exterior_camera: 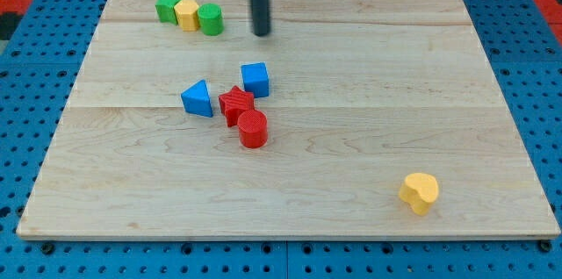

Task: Move the green circle and yellow heart close to the yellow hexagon

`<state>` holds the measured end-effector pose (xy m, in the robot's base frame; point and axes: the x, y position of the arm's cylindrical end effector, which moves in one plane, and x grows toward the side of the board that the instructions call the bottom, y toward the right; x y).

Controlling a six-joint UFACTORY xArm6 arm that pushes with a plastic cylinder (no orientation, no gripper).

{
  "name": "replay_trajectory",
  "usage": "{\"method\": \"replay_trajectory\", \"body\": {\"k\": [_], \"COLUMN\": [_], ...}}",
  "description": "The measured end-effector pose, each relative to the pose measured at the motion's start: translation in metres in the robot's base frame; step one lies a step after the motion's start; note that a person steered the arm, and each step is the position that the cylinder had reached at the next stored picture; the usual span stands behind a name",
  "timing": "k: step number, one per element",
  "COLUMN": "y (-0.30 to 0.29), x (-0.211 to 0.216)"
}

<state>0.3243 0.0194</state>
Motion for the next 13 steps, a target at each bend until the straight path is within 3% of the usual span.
{"method": "replay_trajectory", "body": {"k": [1,2,4,5,6,8,10,12,13], "y": [0.019,0.090,0.116,0.198,0.240,0.106,0.055,0.079,0.088], "x": [0.028,0.100,0.125,0.185,0.265,0.244,0.275,0.196,0.238]}}
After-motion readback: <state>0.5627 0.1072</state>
